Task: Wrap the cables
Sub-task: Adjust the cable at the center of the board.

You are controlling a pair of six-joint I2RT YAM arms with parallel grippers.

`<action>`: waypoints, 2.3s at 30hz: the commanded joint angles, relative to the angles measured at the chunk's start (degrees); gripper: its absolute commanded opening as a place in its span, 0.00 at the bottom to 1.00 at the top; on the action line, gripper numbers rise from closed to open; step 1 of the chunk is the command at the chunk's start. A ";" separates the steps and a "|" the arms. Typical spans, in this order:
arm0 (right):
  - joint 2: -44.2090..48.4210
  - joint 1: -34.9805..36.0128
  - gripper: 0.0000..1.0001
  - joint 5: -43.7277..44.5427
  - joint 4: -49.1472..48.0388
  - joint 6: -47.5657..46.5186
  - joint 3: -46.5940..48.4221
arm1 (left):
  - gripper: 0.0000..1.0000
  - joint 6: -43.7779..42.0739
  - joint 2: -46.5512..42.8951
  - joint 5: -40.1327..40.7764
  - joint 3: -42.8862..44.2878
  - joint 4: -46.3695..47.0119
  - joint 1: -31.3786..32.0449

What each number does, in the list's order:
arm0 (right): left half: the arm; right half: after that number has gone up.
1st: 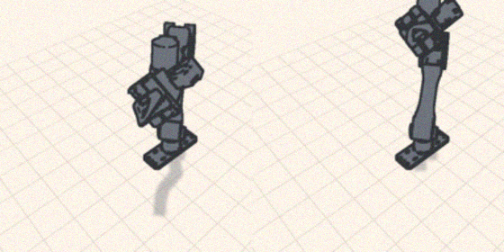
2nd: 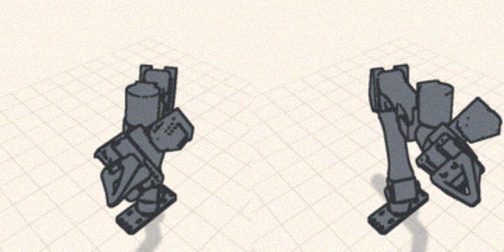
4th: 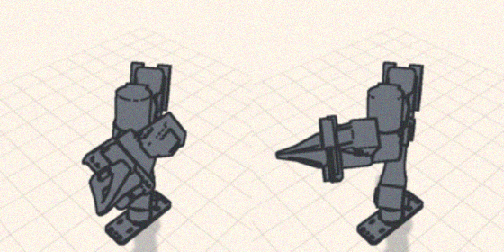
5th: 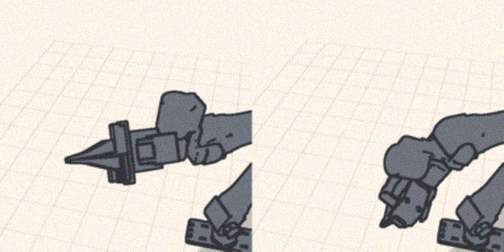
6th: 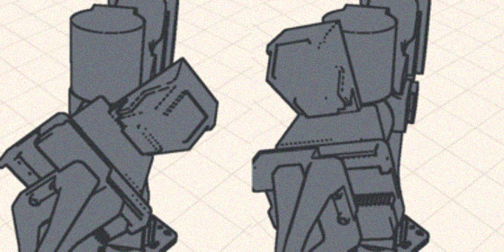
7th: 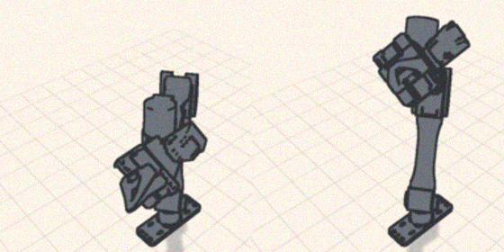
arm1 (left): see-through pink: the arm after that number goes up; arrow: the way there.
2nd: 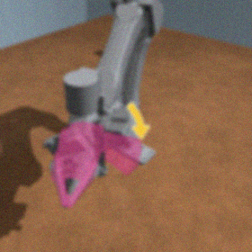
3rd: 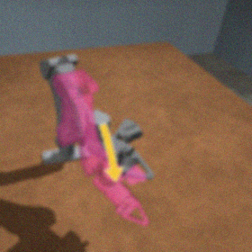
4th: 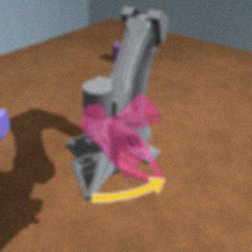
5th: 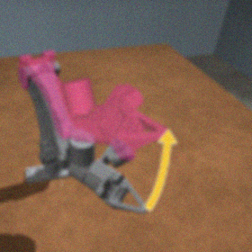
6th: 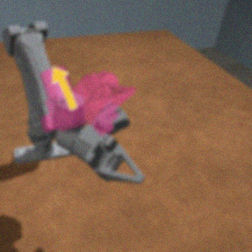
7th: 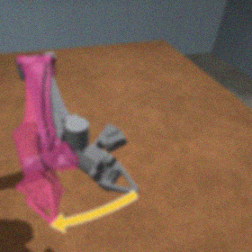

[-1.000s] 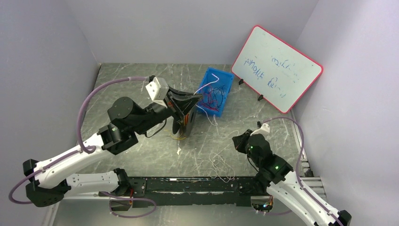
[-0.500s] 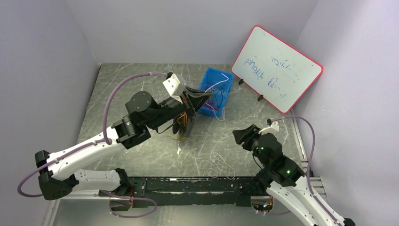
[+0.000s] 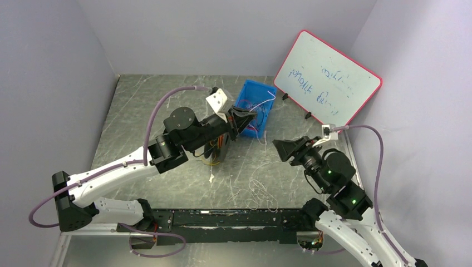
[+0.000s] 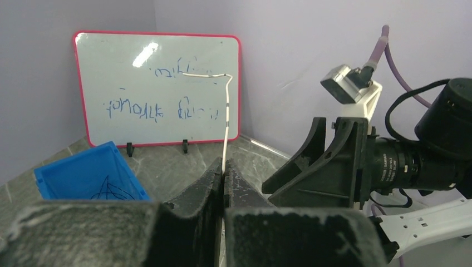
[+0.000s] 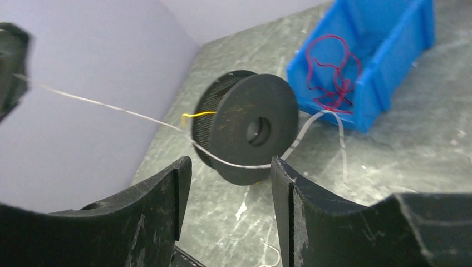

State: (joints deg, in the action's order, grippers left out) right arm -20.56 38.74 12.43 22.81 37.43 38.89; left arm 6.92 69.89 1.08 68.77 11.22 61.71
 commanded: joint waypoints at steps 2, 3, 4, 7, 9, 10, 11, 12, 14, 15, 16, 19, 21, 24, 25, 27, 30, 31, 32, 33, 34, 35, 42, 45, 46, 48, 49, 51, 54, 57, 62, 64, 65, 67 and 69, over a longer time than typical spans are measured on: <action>-1.97 0.11 0.58 -10.00 -10.66 -3.88 3.03 | 0.07 1.16 0.05 -2.64 -2.25 3.58 0.34; -2.07 0.10 0.58 -11.14 -12.26 -3.22 3.30 | 0.07 1.31 0.07 -3.00 -2.65 3.89 0.34; -2.18 0.11 0.58 -11.96 -13.93 -1.67 3.48 | 0.07 1.41 0.07 -3.12 -3.03 4.04 0.36; -3.23 0.11 0.58 -13.62 -17.46 1.66 4.99 | 0.07 1.35 0.37 -4.10 -3.34 3.63 0.34; -4.21 0.11 0.58 -13.10 -18.80 3.48 6.34 | 0.07 1.40 0.42 -4.80 -3.83 3.83 0.34; -4.64 0.11 0.58 -12.46 -19.25 4.09 6.99 | 0.07 1.43 0.50 -5.08 -3.94 3.89 0.35; -5.12 0.11 0.59 -11.50 -19.51 5.04 7.71 | 0.07 1.52 0.51 -5.37 -4.13 3.96 0.34; -5.54 0.11 0.59 -10.64 -19.69 6.28 8.25 | 0.07 1.51 0.51 -5.76 -4.31 4.02 0.34; -6.22 0.11 0.61 -8.32 -20.21 8.52 8.96 | 0.07 1.52 0.38 -6.50 -4.71 4.30 0.37; -6.64 0.11 0.62 -7.47 -20.64 9.71 9.20 | 0.07 1.45 0.34 -6.88 -4.94 4.37 0.42; -7.05 0.11 0.62 -6.71 -21.08 11.12 9.52 | 0.07 1.32 0.32 -7.28 -5.09 4.46 0.42; -8.43 0.12 0.62 -5.41 -21.72 15.14 10.19 | 0.07 0.98 0.16 -8.12 -5.61 4.46 0.43; -9.44 0.11 0.62 -4.75 -21.54 17.71 10.70 | 0.07 0.67 -0.05 -8.33 -6.03 4.42 0.43; -10.50 0.11 0.61 -5.35 -22.36 20.74 10.64 | 0.07 0.26 -0.48 -8.53 -6.56 4.42 0.43; -10.93 0.11 0.60 -5.73 -22.64 21.43 10.59 | 0.07 0.19 -0.66 -8.42 -6.73 4.42 0.43; -11.47 0.11 0.59 -6.26 -22.32 22.50 10.71 | 0.07 -0.09 -1.03 -8.13 -7.14 4.42 0.43; -11.54 0.11 0.58 -5.85 -21.01 23.61 10.58 | 0.07 -0.53 -1.77 -7.42 -7.63 4.17 0.45; -11.24 0.11 0.58 -5.65 -20.85 23.83 10.32 | 0.07 -0.77 -2.03 -6.94 -7.75 4.03 0.50; -10.94 0.11 0.57 -5.47 -20.68 24.03 10.06 | 0.07 -0.95 -2.25 -6.37 -7.92 3.80 0.56; -10.65 0.11 0.57 -5.22 -20.44 24.11 9.74 | 0.07 -1.09 -2.60 -5.64 -8.15 3.61 0.54; -10.45 0.11 0.57 -4.94 -19.94 24.26 9.64 | 0.07 -1.09 -3.04 -5.01 -8.39 3.55 0.52; -10.32 0.11 0.56 -4.62 -19.23 24.52 9.52 | 0.07 -1.17 -3.34 -4.74 -8.66 3.62 0.51; -10.25 0.11 0.55 -4.45 -18.32 27.20 7.73 | 0.07 -1.56 -4.26 -4.39 -9.31 3.99 0.78; -11.19 0.11 0.54 -5.27 -19.37 28.14 7.30 | 0.07 -1.58 -4.24 -5.13 -9.20 4.24 0.86; -11.62 0.11 0.53 -5.61 -19.71 28.40 7.38 | 0.07 -1.64 -4.19 -5.28 -9.11 4.20 0.86; -12.41 0.15 0.53 -5.99 -20.18 28.83 7.65 | 0.07 -1.62 -4.23 -5.62 -9.12 4.30 0.93; -12.70 0.11 0.52 -6.15 -20.48 28.99 7.74 | 0.07 -1.63 -4.27 -5.77 -9.17 4.33 0.95; -13.05 0.11 0.50 -6.52 -21.70 28.85 7.75 | 0.07 -1.60 -4.31 -6.16 -9.12 4.21 1.04; -13.62 0.11 0.46 -7.15 -22.74 28.49 8.15 | 0.07 -1.59 -3.99 -6.52 -9.18 4.16 1.13; -14.03 0.11 0.40 -7.62 -23.28 28.47 8.00 | 0.07 -1.60 -3.50 -6.91 -9.10 3.99 1.20; -13.53 0.11 0.33 -6.56 -22.50 27.07 8.50 | 0.07 -1.73 -3.67 -6.94 -9.42 3.34 1.30; -13.18 0.11 0.33 -5.69 -21.69 26.10 8.80 | 0.07 -1.65 -3.90 -6.95 -9.68 2.89 1.31; -13.02 0.11 0.33 -5.35 -21.47 25.59 8.78 | 0.07 -1.55 -4.00 -6.97 -9.85 2.70 1.30; -12.67 0.11 0.31 -4.86 -21.40 24.94 8.54 | 0.07 -1.39 -4.14 -7.32 -10.10 2.26 1.31; -12.49 0.11 0.30 -4.57 -21.24 24.61 8.40 | 0.07 -1.23 -4.14 -7.68 -10.23 1.93 1.30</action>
State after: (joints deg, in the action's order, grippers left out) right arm -34.02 38.74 6.24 1.61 63.81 46.76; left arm 5.96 66.63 -4.69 59.13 12.97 62.52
